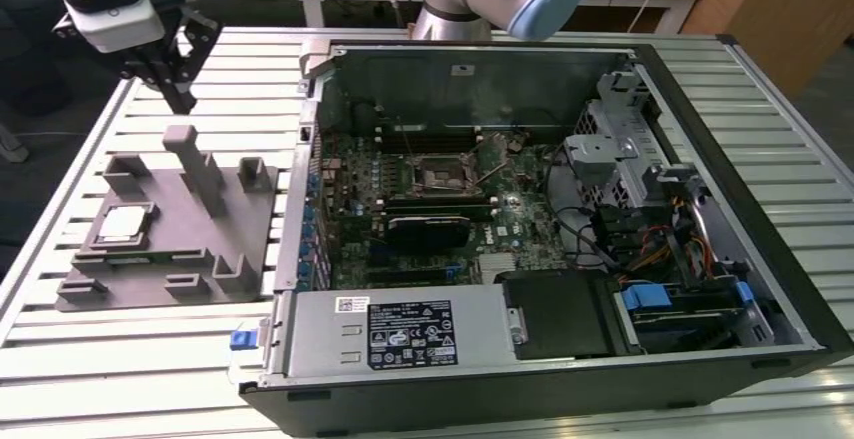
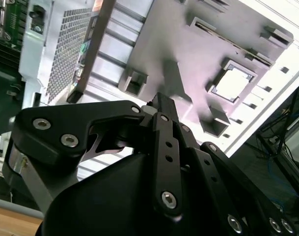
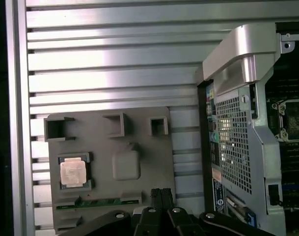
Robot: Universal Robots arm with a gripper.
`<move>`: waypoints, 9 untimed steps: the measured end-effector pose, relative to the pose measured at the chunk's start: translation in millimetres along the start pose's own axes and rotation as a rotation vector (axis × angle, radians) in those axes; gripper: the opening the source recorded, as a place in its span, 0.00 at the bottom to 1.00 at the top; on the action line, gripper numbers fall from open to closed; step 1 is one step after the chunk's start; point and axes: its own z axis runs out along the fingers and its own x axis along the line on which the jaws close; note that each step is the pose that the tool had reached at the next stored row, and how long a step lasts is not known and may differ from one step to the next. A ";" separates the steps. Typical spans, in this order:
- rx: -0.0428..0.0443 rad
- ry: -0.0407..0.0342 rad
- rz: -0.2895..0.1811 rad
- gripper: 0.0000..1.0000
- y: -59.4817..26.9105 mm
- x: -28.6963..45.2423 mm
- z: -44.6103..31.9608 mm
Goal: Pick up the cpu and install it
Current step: 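Reach for the cpu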
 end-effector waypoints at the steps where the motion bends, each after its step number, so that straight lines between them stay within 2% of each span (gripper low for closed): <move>1: 0.0000 0.0000 0.000 0.11 -0.2 2.7 0.7; 2: 0.0000 0.0000 0.000 0.11 -0.5 5.3 1.4; 3: 0.0001 0.0000 0.000 0.11 -1.9 21.2 5.8; 9: 0.0000 -0.0001 0.000 0.11 -3.1 34.0 11.7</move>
